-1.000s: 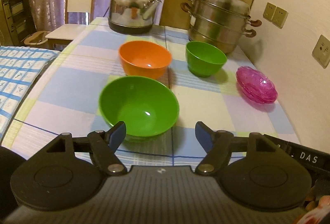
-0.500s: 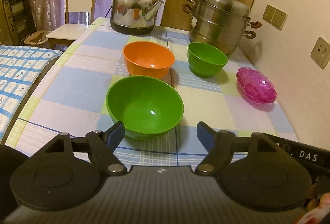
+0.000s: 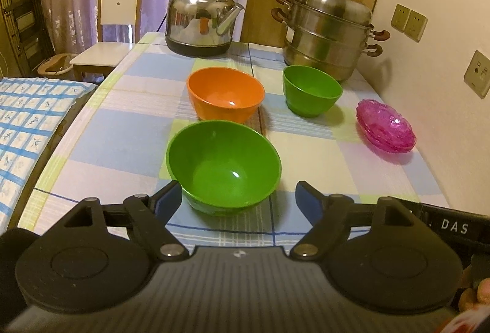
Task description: Organize plates and bowls
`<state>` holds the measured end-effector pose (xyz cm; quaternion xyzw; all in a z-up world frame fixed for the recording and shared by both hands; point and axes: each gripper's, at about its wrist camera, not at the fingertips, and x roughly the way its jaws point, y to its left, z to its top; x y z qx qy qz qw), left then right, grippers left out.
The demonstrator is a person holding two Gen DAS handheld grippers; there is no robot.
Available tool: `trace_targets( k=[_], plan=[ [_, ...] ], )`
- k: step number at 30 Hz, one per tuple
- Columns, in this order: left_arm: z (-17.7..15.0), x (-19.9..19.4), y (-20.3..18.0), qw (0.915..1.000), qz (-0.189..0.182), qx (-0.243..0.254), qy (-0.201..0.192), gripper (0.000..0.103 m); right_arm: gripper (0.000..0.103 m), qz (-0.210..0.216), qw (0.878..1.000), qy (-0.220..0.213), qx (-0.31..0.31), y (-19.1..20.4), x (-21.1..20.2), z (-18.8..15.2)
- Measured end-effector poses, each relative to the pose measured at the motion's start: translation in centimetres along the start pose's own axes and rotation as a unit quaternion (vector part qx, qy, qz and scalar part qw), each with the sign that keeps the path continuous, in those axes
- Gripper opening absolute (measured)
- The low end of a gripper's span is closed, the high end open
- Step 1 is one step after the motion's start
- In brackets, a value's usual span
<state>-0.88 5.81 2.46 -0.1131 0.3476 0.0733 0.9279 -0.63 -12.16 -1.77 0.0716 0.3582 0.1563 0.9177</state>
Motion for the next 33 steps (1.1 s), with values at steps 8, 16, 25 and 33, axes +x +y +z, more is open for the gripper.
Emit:
trace_targets(
  k=[8, 16, 25, 33],
  plan=[
    [2.2, 0.6, 2.2, 1.0, 0.004, -0.005, 0.007, 0.08, 0.068, 0.017, 1.0, 0.009, -0.007, 1.8, 2.0, 1.5],
    [3.7, 2.2, 4.6, 0.9996, 0.002, -0.011, 0.026, 0.081, 0.068, 0.024, 1.0, 0.018, -0.011, 3.0, 3.7, 2.2],
    [4.3, 4.0, 5.8, 0.999, 0.002, -0.021, 0.039, 0.081, 0.068, 0.018, 0.999, 0.031, -0.007, 2.8, 5.3, 2.5],
    [4.3, 6.3, 6.4, 0.9978, 0.005, -0.028, 0.06, 0.08, 0.067, 0.029, 0.999, 0.041, -0.015, 3.7, 6.9, 2.3]
  ],
)
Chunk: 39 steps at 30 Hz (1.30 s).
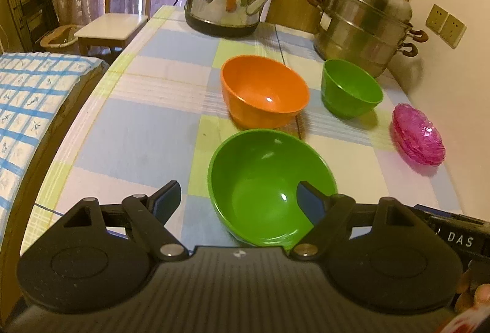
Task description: Organize plates and bowls
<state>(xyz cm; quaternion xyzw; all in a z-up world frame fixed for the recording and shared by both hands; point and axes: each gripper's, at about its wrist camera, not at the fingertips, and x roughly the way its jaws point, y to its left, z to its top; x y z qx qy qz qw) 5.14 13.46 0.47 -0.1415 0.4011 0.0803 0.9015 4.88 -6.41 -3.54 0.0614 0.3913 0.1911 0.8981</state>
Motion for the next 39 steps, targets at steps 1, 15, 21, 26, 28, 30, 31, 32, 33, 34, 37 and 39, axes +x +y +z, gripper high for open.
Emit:
trace_targets(
  k=[1, 15, 21, 26, 28, 30, 31, 32, 33, 34, 37, 39],
  plan=[
    [0.0, 0.3, 0.1, 1.0, 0.001, -0.001, 0.002, 0.08, 0.067, 0.001, 1.0, 0.003, 0.0, 0.1, 0.4, 0.0],
    [0.8, 3.7, 1.5, 0.9997, 0.002, -0.011, 0.023, 0.063, 0.067, 0.015, 0.999, 0.043, 0.002, 0.9, 4.7, 0.2],
    [1.0, 5.1, 1.7, 0.9994, 0.001, -0.008, 0.033, 0.049, 0.053, 0.026, 0.998, 0.056, -0.003, 1.5, 6.3, 0.5],
    [1.0, 6.5, 2.1, 0.999, 0.004, -0.005, 0.045, 0.04, 0.045, 0.029, 0.998, 0.064, -0.002, 1.7, 7.4, 0.6],
    [1.0, 6.9, 2.3, 0.9988, 0.004, -0.007, 0.049, 0.036, 0.039, 0.033, 0.997, 0.069, 0.001, 1.7, 7.8, 0.7],
    [0.9, 7.0, 2.4, 0.9987, 0.003, -0.009, 0.05, 0.029, 0.033, 0.038, 0.997, 0.071, 0.002, 1.8, 8.0, 0.8],
    [0.9, 7.0, 2.5, 0.9988, 0.003, -0.009, 0.048, 0.027, 0.028, 0.041, 0.997, 0.072, 0.001, 2.0, 8.1, 0.8],
    [0.9, 7.0, 2.5, 0.9988, 0.003, -0.009, 0.048, 0.023, 0.026, 0.043, 0.996, 0.072, -0.001, 2.2, 8.1, 0.8],
    [1.0, 7.0, 2.4, 0.9988, 0.001, -0.009, 0.048, 0.02, 0.021, 0.045, 0.996, 0.073, -0.002, 2.3, 8.2, 0.9],
    [1.0, 7.0, 2.4, 0.9988, -0.001, -0.009, 0.048, 0.018, 0.015, 0.048, 0.996, 0.074, -0.003, 2.5, 8.2, 0.9],
    [1.0, 6.9, 2.1, 0.9989, 0.0, -0.001, 0.046, 0.015, 0.014, 0.042, 0.996, 0.073, -0.011, 2.9, 8.3, 0.8],
    [1.0, 6.9, 1.9, 0.999, 0.003, 0.004, 0.045, 0.015, 0.014, 0.042, 0.996, 0.073, -0.01, 2.8, 8.3, 0.8]
  ],
)
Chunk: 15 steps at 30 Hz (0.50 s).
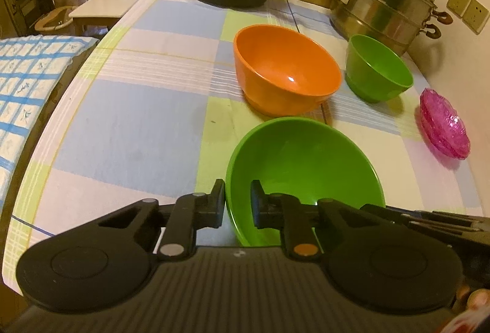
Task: Organize plates and bowls
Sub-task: 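Close both grippers on the rim of the large green bowl, then lift the large green bowl into the orange bowl and open both grippers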
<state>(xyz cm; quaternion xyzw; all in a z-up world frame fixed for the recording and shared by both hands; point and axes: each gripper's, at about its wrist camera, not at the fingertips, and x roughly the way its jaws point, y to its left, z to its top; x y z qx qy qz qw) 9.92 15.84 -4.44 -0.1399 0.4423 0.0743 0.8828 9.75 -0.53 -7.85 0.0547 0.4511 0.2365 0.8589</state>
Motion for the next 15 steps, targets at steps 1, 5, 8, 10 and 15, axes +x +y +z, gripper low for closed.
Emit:
trace_targets(
  k=[1, 5, 8, 10, 15],
  plan=[
    [0.0, 0.0, 0.0, 1.0, -0.001, 0.001, 0.0, 0.015, 0.014, 0.0, 1.0, 0.0, 0.0, 0.0, 0.0, 0.0],
    [-0.1, -0.3, 0.0, 1.0, -0.009, -0.004, 0.002, 0.014, 0.013, -0.001, 1.0, 0.002, 0.004, -0.2, -0.1, -0.1],
    [0.0, -0.5, -0.2, 0.9999, -0.013, -0.005, 0.003, 0.014, 0.013, -0.001, 1.0, 0.004, 0.011, -0.4, -0.3, 0.1],
    [0.0, -0.8, -0.3, 0.9999, -0.014, -0.004, 0.002, 0.014, 0.013, 0.0, 1.0, 0.002, 0.012, -0.5, -0.5, 0.1],
    [0.8, -1.8, -1.2, 0.9998, -0.017, 0.007, -0.007, 0.014, 0.013, 0.0, 1.0, -0.013, 0.016, -0.5, -1.8, 0.7]
  ],
)
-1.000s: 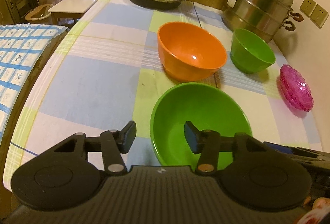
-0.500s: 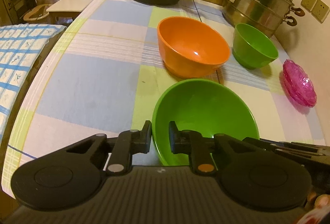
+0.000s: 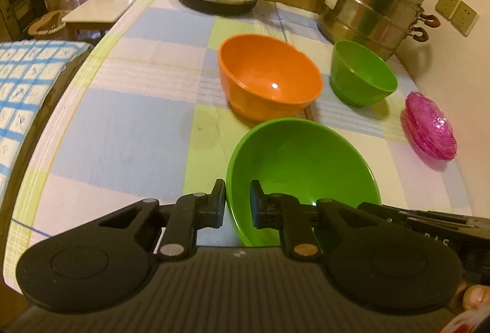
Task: Organize plates and bowls
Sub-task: 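Lift the large green bowl into the orange bowl and open both grippers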
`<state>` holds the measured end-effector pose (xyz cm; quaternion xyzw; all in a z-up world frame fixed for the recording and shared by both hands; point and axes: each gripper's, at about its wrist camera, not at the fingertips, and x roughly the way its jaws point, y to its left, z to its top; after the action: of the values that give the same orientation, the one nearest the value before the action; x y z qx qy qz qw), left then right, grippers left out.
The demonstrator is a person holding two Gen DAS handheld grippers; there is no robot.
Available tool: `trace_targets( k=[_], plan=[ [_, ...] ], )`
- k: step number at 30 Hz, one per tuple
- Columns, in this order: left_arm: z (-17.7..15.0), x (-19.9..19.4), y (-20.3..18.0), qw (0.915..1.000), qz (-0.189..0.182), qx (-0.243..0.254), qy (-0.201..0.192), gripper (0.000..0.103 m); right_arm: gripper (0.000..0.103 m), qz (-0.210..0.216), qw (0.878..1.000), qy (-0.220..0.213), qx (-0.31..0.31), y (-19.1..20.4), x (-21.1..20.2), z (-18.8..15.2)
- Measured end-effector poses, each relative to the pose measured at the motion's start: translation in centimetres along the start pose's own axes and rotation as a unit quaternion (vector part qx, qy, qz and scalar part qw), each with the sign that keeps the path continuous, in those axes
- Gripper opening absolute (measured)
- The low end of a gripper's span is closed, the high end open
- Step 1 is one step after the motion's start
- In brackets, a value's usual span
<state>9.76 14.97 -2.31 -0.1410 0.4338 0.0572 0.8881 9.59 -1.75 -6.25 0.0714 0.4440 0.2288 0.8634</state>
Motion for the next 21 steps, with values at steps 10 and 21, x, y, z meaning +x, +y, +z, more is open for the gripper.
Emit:
trace_targets(
  k=[10, 21],
  plan=[
    [4.8, -2.0, -2.3, 0.9988, -0.017, 0.018, -0.043, 0.014, 0.013, -0.006, 0.999, -0.043, 0.003, 0.2, -3.1, 3.5],
    [13.0, -0.8, -2.7, 0.9961, -0.02, 0.015, -0.085, 0.015, 0.013, -0.001, 0.997, -0.082, -0.01, 0.9, -2.2, 11.0]
  ],
)
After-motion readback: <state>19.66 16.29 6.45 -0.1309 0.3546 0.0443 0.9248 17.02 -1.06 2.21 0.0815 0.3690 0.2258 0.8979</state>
